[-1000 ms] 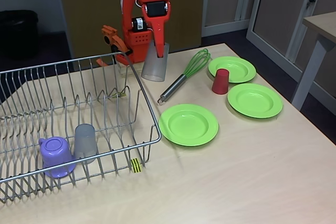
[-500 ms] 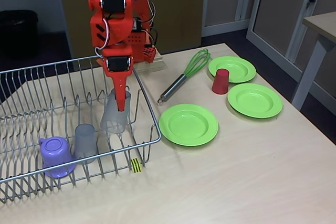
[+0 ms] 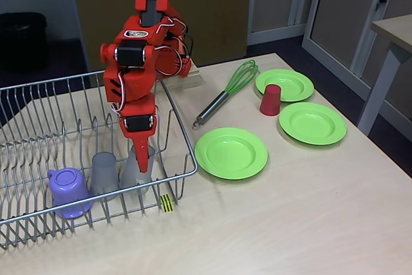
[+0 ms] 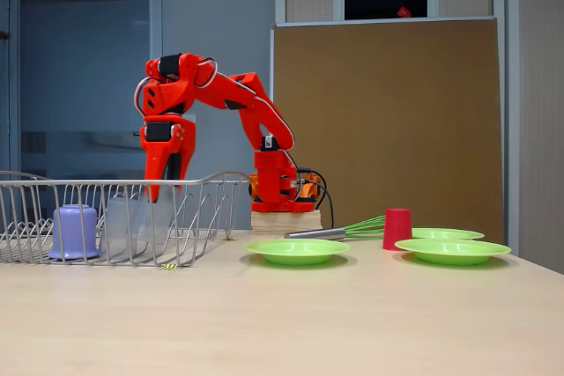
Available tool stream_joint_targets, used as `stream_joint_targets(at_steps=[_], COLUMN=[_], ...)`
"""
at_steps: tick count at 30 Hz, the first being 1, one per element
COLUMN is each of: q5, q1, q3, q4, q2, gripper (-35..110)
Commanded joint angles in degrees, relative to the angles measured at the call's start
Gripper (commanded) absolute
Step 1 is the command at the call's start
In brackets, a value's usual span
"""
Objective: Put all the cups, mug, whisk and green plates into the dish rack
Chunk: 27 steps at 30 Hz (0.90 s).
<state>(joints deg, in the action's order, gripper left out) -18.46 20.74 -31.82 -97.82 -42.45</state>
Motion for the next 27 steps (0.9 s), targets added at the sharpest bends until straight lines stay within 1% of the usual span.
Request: stream_joint_targets(at_steps=[1, 9, 12, 19, 27], q5=[-1.23, -2.9, -3.08, -3.69, -3.43], q1=[1.41, 2.02, 2.37, 2.9, 3.08], q3=[5.8, 10.72, 10.81, 10.81, 10.9], q4=[-0.53, -0.18, -0.35, -1.23, -1.67], q2=[2.37, 6.94, 7.73, 7.82, 6.42], gripper=[10, 13, 22, 35, 36])
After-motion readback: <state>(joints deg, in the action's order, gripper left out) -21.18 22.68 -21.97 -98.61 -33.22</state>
